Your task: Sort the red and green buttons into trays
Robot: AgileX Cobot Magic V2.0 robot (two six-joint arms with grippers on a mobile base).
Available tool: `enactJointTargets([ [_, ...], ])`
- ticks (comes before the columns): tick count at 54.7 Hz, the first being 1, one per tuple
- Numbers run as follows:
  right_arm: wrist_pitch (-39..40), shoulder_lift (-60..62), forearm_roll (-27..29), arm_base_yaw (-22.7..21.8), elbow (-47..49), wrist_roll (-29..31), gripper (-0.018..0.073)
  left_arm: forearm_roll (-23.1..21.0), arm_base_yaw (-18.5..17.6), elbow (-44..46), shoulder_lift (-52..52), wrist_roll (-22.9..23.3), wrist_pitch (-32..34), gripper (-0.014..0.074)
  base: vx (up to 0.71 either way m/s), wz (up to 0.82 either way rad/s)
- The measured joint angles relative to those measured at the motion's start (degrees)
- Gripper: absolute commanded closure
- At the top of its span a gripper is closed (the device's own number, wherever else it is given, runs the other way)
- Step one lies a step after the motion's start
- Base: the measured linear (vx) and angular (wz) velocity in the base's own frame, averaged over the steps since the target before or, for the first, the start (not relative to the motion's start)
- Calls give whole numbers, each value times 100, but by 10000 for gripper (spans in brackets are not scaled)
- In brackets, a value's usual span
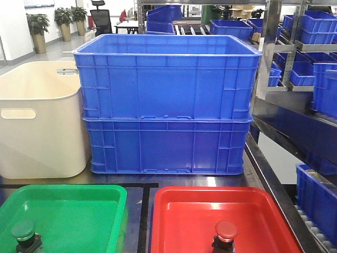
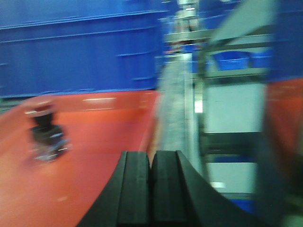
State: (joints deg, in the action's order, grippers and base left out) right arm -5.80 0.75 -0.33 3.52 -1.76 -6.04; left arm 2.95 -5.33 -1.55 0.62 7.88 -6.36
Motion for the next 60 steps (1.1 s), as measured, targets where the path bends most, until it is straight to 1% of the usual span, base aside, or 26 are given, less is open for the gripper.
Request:
enactJointTargets([
  [3,0,0,0,-240,0,0,572,0,0,0,0,0,0,602,0,0],
  [7,-19,0,0,-449,0,0,574,0,0,0,0,0,0,602,0,0],
  [12,-36,0,0,-545,0,18,573,0,0,0,0,0,0,602,0,0],
  [60,-144,0,33,-551,0,57,571,0,0,0,0,0,0,602,0,0],
])
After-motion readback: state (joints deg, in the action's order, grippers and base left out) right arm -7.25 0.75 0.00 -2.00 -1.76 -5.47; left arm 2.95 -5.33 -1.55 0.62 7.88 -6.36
